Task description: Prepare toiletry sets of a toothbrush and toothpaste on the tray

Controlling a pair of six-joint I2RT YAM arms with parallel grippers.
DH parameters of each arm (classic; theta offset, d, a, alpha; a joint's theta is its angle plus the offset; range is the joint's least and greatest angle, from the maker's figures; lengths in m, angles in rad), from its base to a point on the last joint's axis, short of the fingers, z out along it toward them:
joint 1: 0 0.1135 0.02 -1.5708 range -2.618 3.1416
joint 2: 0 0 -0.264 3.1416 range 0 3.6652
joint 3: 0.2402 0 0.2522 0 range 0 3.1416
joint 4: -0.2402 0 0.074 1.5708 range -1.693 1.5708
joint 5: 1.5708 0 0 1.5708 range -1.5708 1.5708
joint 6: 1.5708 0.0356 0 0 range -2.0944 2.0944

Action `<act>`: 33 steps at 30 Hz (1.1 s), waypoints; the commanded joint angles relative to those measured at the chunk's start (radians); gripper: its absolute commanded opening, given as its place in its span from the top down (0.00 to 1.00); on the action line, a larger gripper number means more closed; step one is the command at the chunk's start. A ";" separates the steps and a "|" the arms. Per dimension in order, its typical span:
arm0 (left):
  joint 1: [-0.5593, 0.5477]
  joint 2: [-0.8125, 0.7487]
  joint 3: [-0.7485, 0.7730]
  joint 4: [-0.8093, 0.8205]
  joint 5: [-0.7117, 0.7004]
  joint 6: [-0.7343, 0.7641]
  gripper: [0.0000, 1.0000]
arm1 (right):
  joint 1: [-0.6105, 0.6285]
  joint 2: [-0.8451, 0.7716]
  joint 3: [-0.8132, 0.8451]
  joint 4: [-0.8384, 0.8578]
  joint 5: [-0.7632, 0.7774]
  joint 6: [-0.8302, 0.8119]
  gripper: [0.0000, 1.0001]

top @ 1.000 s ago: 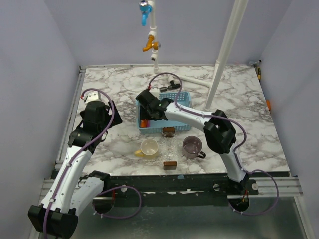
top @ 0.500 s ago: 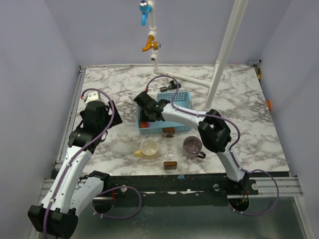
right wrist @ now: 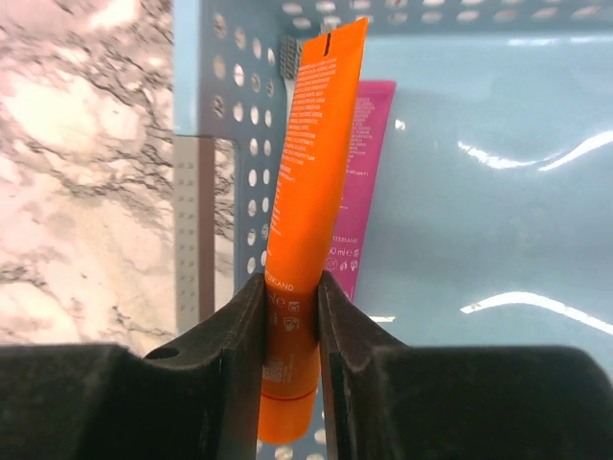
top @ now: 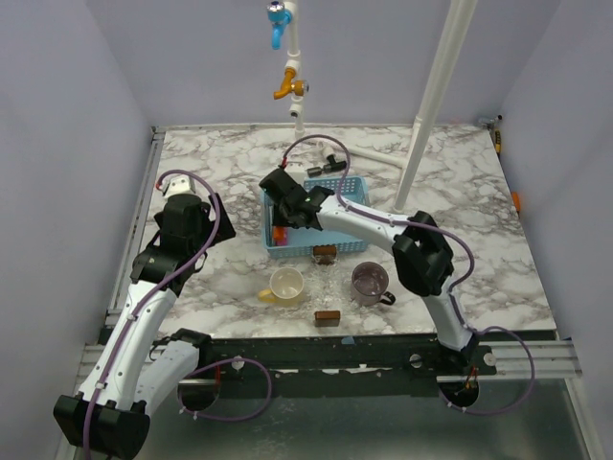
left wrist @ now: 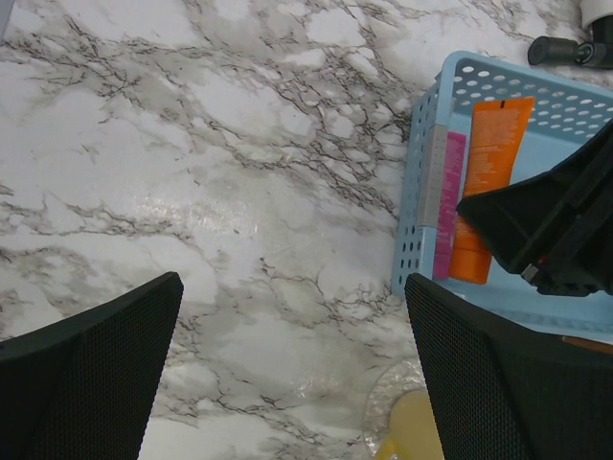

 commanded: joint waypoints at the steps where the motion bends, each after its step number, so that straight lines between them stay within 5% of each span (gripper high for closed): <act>1: 0.005 -0.006 0.008 0.028 0.069 0.025 0.01 | -0.008 -0.143 -0.045 0.075 0.075 -0.066 0.77; 7: 0.005 -0.028 -0.014 0.084 0.218 0.037 0.01 | -0.011 -0.281 -0.158 0.137 0.092 -0.093 0.77; 18: 0.004 -0.052 -0.066 0.267 0.728 -0.027 0.01 | -0.011 -0.604 -0.507 0.374 -0.097 -0.080 0.76; 33: 0.004 -0.111 -0.274 0.774 1.169 -0.462 0.01 | -0.001 -0.849 -0.769 0.733 -0.354 0.131 0.73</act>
